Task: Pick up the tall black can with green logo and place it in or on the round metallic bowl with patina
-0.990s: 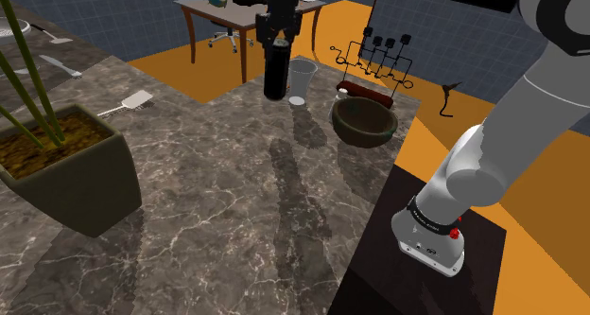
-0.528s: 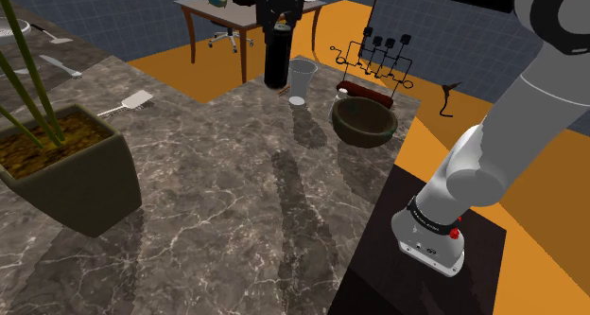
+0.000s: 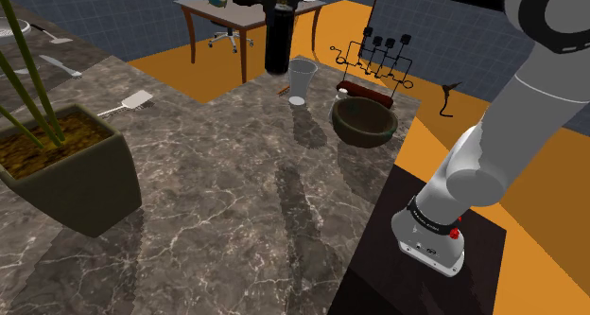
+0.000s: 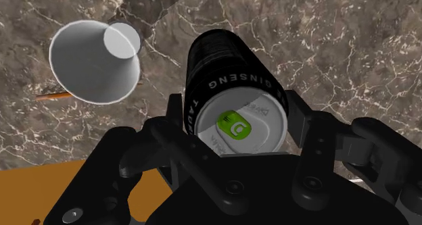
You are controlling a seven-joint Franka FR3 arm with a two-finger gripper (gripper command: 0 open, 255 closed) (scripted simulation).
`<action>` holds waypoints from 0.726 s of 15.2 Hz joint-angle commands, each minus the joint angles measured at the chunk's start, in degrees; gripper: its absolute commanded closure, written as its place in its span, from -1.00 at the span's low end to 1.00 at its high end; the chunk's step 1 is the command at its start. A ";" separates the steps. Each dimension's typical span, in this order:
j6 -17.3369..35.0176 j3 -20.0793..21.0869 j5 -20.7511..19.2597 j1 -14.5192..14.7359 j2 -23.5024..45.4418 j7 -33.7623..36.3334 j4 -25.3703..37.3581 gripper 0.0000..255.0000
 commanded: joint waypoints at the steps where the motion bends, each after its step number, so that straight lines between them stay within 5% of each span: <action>1: -1.25 0.03 -0.09 0.03 0.43 0.06 1.69 1.00; 11: -3.68 -4.24 2.88 -2.11 -21.15 -6.30 -17.29 1.00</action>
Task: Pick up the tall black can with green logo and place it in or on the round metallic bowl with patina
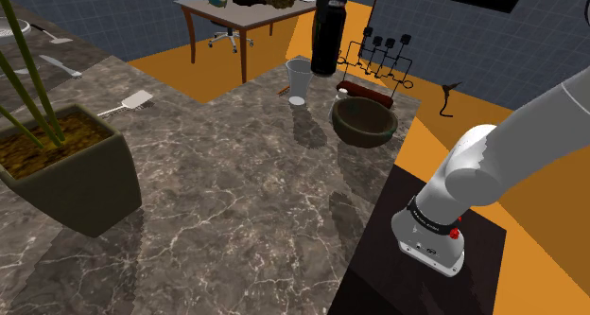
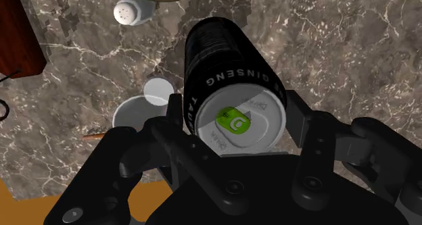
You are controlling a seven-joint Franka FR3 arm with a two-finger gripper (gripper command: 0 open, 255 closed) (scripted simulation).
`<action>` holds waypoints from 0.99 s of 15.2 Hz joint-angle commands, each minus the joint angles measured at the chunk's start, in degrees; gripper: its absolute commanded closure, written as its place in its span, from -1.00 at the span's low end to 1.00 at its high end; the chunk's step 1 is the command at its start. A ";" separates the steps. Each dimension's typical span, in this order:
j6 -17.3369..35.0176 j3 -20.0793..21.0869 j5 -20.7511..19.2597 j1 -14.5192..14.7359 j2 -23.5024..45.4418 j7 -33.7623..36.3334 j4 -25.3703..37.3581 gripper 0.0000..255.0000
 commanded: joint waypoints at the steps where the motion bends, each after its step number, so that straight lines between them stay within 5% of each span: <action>1: -1.07 -1.13 0.22 -0.27 -4.28 -1.46 -3.23 1.00; 10: -9.46 -6.33 -1.22 -0.91 -21.07 -7.25 -11.81 1.00; 15: -5.99 -6.32 -1.19 -0.82 -23.37 -7.30 -17.58 1.00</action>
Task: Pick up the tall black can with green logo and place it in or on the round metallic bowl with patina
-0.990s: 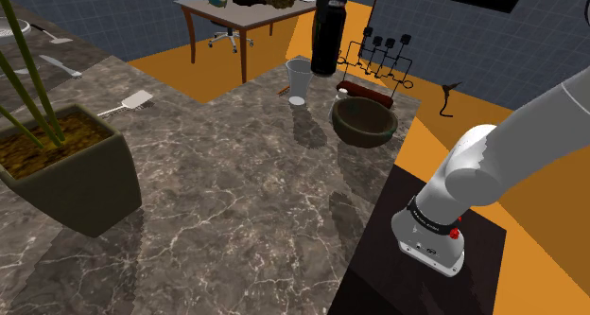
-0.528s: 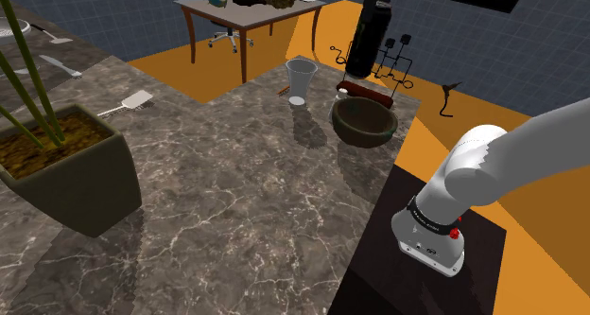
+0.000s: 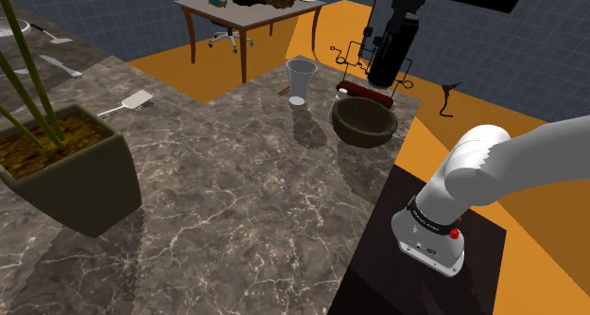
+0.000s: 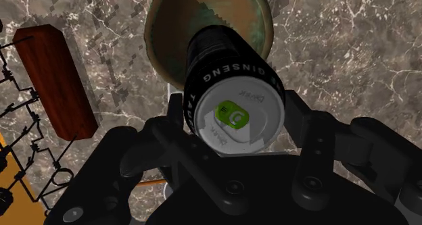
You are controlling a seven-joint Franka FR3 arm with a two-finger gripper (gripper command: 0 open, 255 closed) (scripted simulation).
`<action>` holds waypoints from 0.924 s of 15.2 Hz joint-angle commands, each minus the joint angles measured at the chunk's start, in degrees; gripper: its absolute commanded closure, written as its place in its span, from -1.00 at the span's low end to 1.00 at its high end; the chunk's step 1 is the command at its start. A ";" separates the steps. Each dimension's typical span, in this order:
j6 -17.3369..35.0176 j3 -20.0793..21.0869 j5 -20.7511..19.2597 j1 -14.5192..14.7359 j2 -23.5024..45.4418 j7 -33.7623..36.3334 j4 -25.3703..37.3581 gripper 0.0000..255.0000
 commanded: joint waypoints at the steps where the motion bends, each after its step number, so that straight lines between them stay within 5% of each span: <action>1: 1.41 -0.14 -0.08 -0.01 -0.83 -0.21 -2.21 1.00; 14: 10.17 0.01 0.10 0.09 -5.56 -0.36 -15.70 1.00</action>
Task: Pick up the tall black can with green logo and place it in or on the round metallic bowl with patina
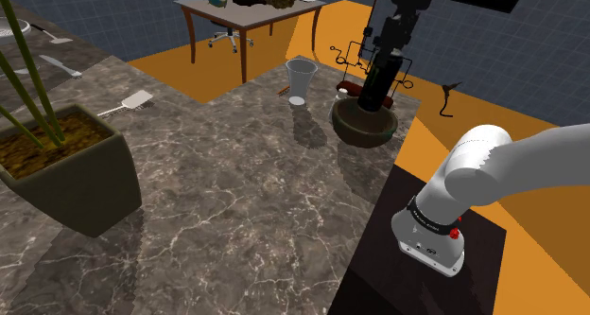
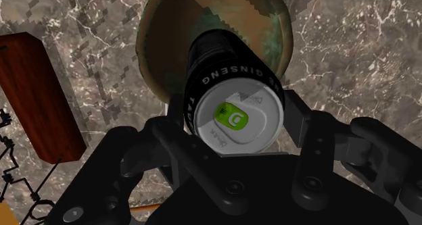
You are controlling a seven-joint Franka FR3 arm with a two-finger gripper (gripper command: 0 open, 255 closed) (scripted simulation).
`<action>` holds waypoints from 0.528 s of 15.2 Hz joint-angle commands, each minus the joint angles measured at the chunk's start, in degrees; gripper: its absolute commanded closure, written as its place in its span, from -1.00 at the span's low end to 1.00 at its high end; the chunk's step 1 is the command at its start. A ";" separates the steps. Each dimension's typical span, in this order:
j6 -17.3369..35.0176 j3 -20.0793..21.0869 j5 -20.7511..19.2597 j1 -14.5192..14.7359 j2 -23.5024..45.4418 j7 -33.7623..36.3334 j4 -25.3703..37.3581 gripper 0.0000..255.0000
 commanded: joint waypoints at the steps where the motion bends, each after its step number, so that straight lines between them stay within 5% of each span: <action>1: 1.35 0.12 0.10 0.04 -0.63 0.08 -1.92 1.00; 8: 3.46 0.16 0.15 0.07 -1.50 0.05 -4.91 1.00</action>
